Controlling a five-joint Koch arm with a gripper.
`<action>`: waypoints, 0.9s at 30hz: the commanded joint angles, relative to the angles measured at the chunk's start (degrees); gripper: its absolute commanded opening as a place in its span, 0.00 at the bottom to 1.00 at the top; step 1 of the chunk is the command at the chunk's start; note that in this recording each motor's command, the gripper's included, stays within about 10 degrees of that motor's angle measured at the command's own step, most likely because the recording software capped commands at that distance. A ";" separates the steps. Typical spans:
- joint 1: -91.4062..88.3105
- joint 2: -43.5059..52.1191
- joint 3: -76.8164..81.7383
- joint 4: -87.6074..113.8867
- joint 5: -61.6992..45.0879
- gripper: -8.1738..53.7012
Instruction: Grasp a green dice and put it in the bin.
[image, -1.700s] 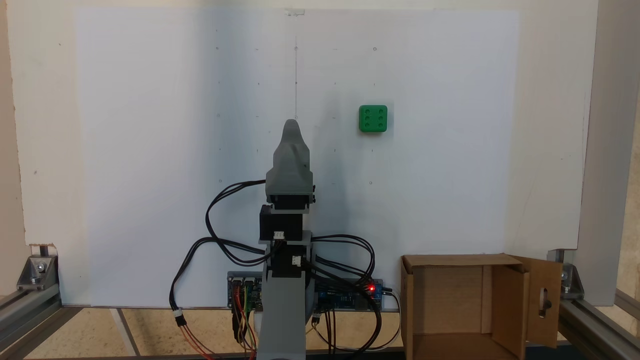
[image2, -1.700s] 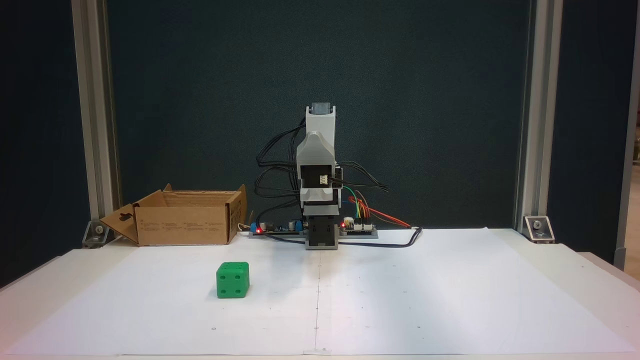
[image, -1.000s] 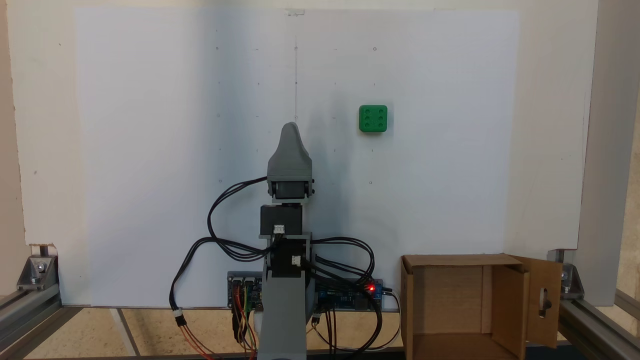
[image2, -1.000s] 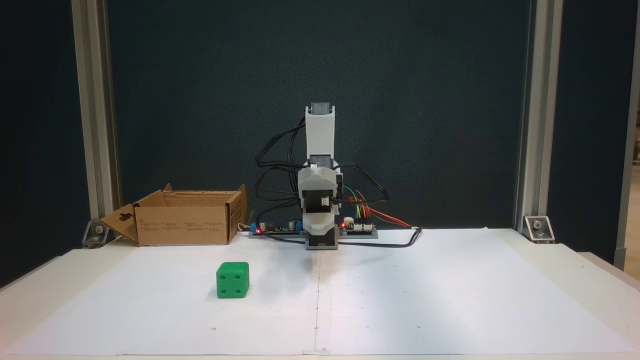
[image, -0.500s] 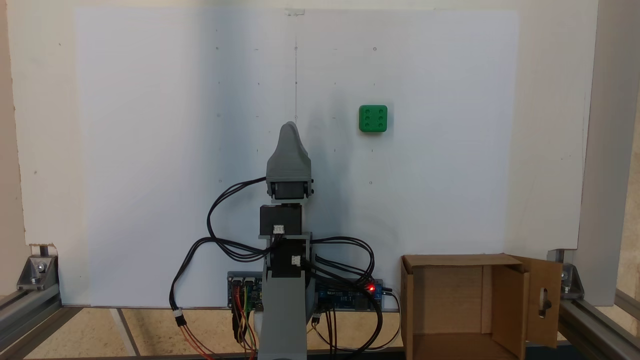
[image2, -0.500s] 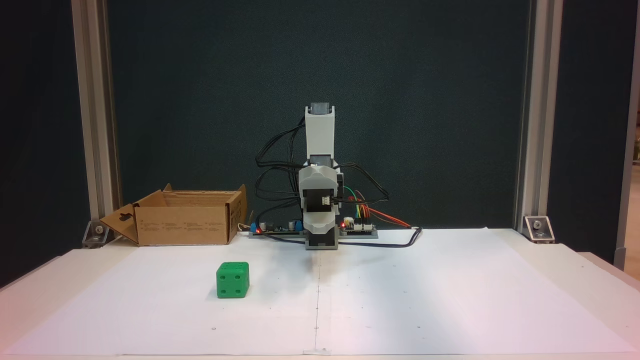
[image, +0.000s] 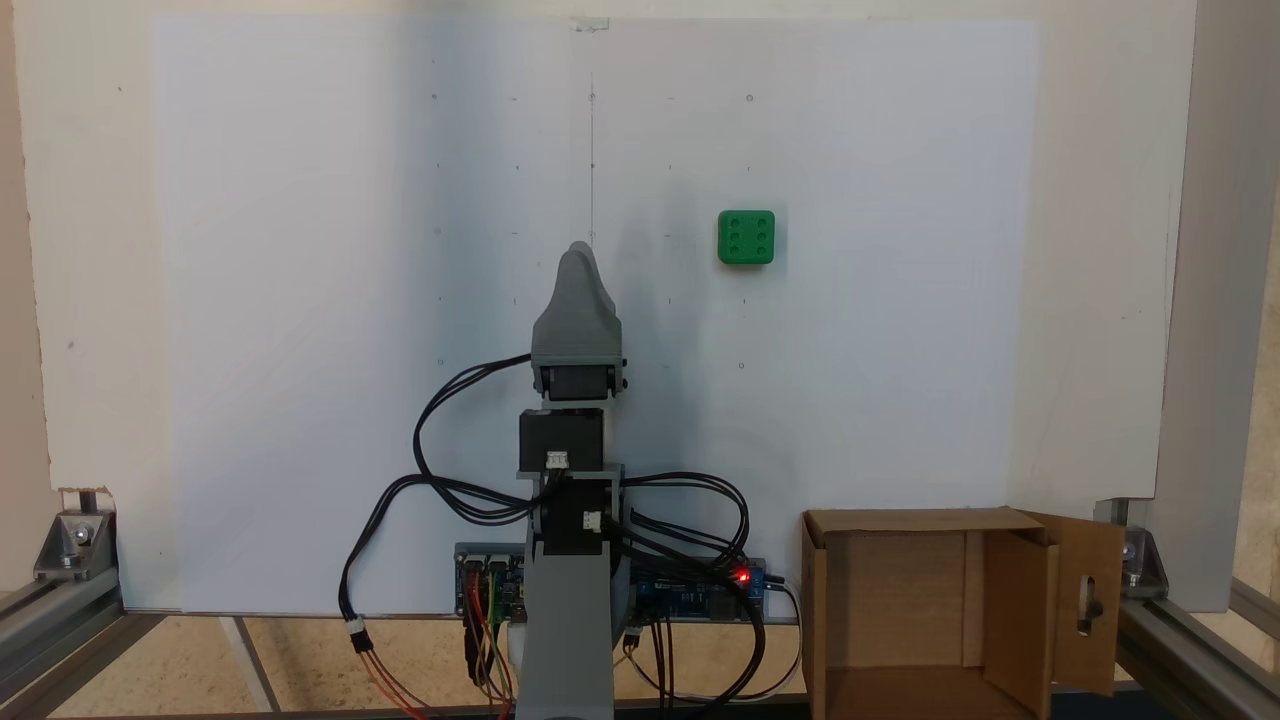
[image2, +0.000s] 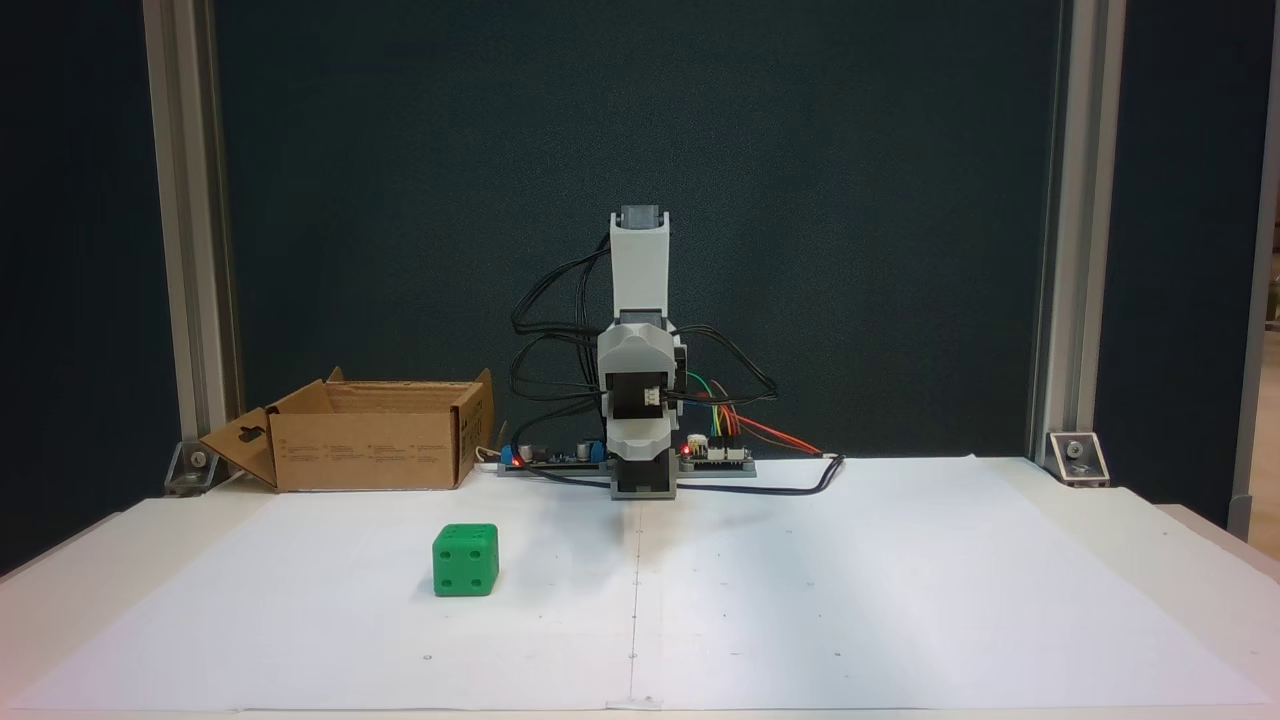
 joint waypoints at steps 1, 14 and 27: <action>-0.44 6.24 2.72 -0.88 -1.41 0.85; -0.44 6.42 2.64 -2.99 -1.67 0.84; 0.88 6.33 -17.23 30.50 1.76 0.82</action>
